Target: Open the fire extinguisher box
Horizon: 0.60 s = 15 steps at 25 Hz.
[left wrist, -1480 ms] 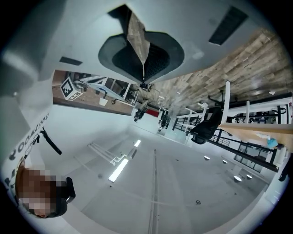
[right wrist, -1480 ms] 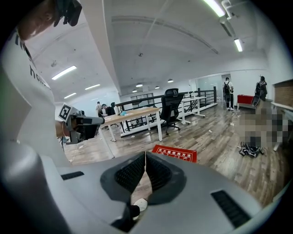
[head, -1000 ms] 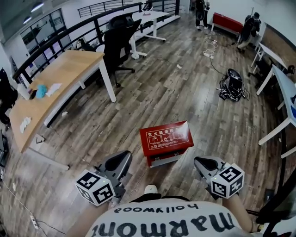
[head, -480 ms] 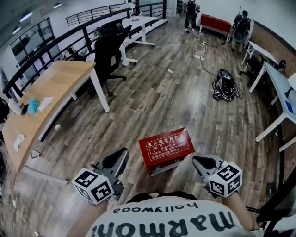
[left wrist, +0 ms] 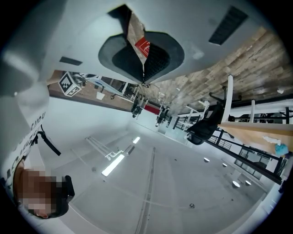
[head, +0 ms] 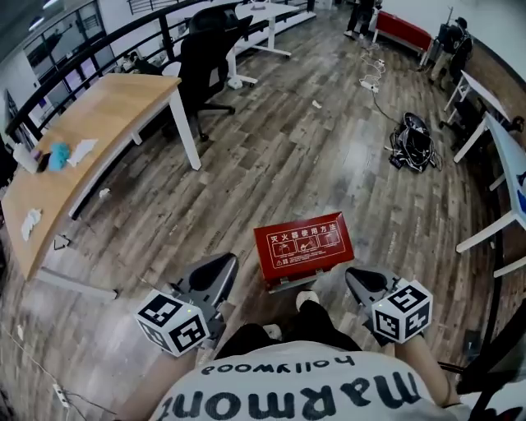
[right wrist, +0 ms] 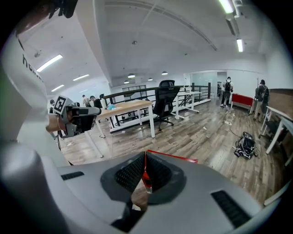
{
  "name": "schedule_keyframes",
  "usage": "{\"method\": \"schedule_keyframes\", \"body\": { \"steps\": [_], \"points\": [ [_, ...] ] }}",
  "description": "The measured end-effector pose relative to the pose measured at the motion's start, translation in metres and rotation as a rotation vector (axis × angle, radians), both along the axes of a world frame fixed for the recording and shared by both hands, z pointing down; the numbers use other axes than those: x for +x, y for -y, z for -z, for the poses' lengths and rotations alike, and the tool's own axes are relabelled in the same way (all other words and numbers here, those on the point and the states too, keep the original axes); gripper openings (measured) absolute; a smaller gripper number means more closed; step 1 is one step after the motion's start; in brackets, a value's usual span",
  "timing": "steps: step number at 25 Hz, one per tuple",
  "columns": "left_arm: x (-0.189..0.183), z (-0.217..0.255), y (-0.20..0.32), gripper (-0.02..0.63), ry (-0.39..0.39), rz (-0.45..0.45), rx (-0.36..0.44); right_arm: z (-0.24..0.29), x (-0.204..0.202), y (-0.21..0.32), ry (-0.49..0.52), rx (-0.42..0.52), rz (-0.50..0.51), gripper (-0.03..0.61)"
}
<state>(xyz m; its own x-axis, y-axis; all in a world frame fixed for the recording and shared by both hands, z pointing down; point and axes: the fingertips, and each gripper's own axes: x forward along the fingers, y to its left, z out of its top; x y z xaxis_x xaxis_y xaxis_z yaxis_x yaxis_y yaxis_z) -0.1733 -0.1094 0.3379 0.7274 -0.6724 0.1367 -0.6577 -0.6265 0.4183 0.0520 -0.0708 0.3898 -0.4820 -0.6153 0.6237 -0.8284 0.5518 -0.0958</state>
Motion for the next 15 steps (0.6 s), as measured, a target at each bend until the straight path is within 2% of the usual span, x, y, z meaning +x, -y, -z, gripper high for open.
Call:
{"method": "schedule_keyframes", "body": {
  "steps": [6, 10, 15],
  "points": [
    [-0.004, -0.009, 0.007, 0.015, 0.037, 0.033, -0.036, -0.013, -0.025, 0.019, 0.12, -0.011, 0.132, 0.011],
    [0.001, -0.012, 0.018, 0.015, 0.066, 0.029, -0.046, -0.03, -0.026, 0.039, 0.124, -0.034, 0.157, 0.011],
    [0.016, -0.03, 0.033, 0.015, 0.097, 0.036, -0.125, -0.052, -0.012, 0.054, 0.144, -0.087, 0.153, 0.011]
  ]
}}
